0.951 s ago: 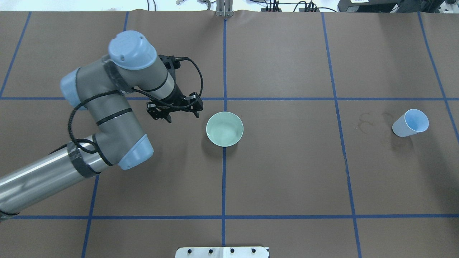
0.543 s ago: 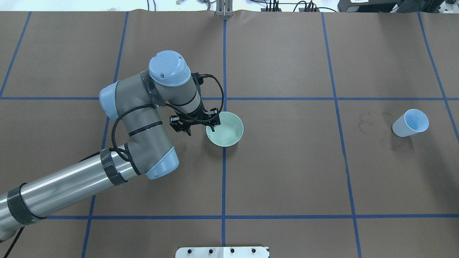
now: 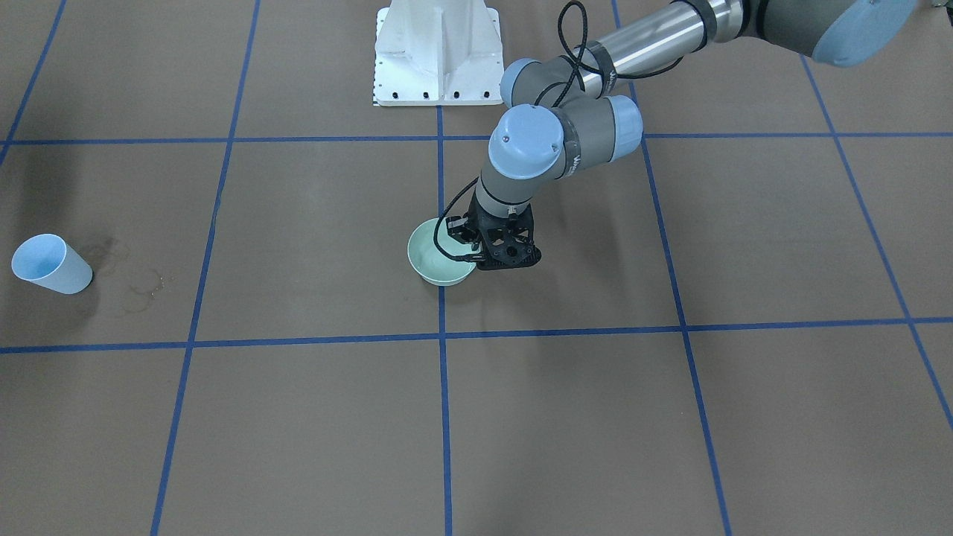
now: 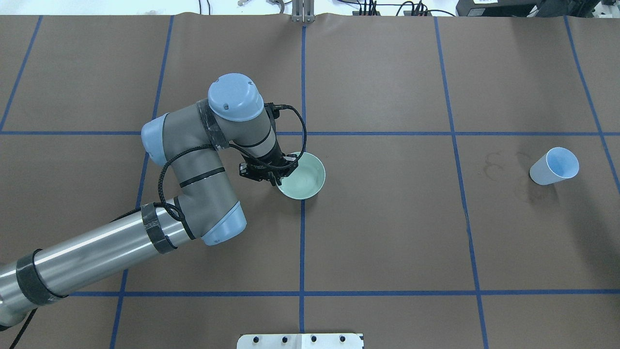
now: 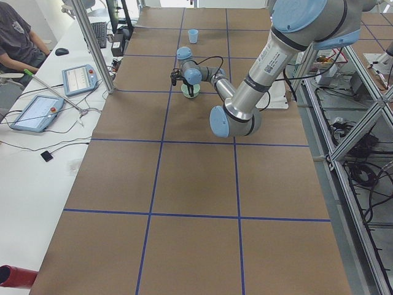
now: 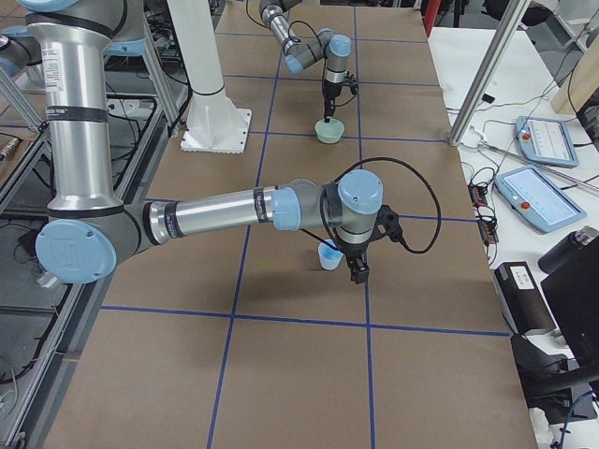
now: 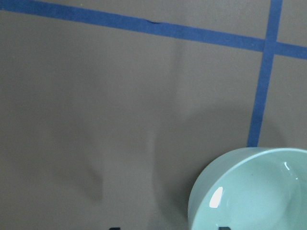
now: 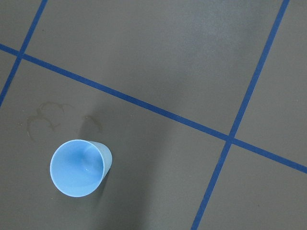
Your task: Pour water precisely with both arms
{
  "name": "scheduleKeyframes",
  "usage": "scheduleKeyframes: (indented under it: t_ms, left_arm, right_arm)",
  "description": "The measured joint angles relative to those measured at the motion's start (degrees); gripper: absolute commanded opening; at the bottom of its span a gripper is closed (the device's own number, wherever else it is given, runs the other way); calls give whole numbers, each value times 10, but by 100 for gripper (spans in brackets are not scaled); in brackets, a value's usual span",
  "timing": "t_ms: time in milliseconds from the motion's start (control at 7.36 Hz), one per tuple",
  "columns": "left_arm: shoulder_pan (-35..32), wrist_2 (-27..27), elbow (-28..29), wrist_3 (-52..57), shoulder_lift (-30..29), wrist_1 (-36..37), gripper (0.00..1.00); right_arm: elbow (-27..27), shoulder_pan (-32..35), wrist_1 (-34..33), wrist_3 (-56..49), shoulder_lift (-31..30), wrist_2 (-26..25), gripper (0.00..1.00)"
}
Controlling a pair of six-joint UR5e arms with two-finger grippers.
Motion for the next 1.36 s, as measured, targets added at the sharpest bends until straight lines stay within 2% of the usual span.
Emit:
scheduleKeyframes:
  t_ms: [408, 679, 815, 1087, 1358]
  left_arm:
    - [-8, -4, -12, -1, -6, -7, 0]
    - [-51, -37, -66, 11, 37, -7, 0]
    - [-80, -65, -109, 40, 88, -8, 0]
    - [-140, -100, -201, 172, 233, -10, 0]
    - [-212, -128, -228, 339, 353, -11, 0]
  right_arm:
    - [5, 1, 0, 0, -1, 0, 100]
    - [9, 1, 0, 1, -4, -6, 100]
    - [10, 1, 1, 4, -5, -8, 100]
    - [12, 1, 0, 9, -12, -8, 100]
    - [19, 1, 0, 10, -27, -8, 100]
